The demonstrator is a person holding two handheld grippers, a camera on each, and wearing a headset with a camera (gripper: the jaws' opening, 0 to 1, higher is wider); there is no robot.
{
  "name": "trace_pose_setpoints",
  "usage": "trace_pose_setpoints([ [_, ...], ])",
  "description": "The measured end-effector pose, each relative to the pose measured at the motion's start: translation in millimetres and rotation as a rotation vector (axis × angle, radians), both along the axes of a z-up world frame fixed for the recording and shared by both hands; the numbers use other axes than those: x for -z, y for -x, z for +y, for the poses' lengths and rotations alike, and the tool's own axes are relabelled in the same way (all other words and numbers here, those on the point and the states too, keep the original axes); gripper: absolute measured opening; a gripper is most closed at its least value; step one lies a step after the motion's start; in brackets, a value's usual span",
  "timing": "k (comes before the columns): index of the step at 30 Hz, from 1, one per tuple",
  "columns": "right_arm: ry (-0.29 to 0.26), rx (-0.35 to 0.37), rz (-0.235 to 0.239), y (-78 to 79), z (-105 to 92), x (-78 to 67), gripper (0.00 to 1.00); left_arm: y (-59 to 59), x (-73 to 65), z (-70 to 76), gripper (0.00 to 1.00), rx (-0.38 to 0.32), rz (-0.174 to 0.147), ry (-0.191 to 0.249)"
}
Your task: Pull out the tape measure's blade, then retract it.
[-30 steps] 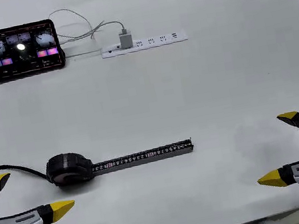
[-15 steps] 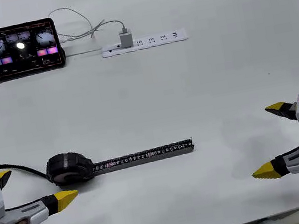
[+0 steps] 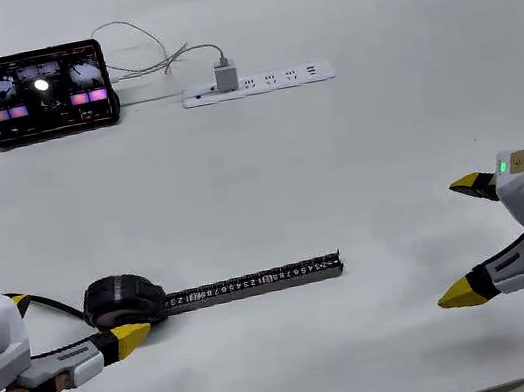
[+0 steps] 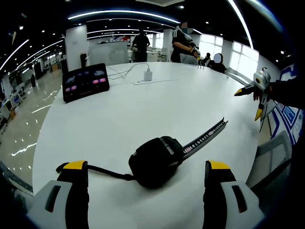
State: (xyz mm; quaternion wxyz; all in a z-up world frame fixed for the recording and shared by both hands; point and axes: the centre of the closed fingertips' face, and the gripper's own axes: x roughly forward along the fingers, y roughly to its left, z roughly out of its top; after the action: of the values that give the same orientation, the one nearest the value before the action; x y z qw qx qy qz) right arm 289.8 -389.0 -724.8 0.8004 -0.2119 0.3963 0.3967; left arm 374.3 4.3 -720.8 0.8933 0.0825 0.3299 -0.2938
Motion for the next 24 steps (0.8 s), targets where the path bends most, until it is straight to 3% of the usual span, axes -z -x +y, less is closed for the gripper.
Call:
trace_pose_setpoints([
  [8,0.012,-0.057,0.007,-10.0,15.1,1.0,0.99,-6.0,1.7,-4.4,0.99,-0.051,-0.024,-0.019],
  [14,0.031,-0.12,0.027,-13.7,26.9,5.5,0.99,-10.5,1.7,-8.8,0.99,-0.087,-0.035,-0.007],
  [19,0.057,-0.17,0.053,-19.3,35.1,6.5,0.99,-13.9,-1.3,-18.0,0.99,-0.103,-0.042,0.003],
  [24,0.065,-0.216,0.045,-32.0,49.8,1.6,0.99,-17.5,-0.8,-27.8,0.99,-0.1,-0.055,-0.002],
])
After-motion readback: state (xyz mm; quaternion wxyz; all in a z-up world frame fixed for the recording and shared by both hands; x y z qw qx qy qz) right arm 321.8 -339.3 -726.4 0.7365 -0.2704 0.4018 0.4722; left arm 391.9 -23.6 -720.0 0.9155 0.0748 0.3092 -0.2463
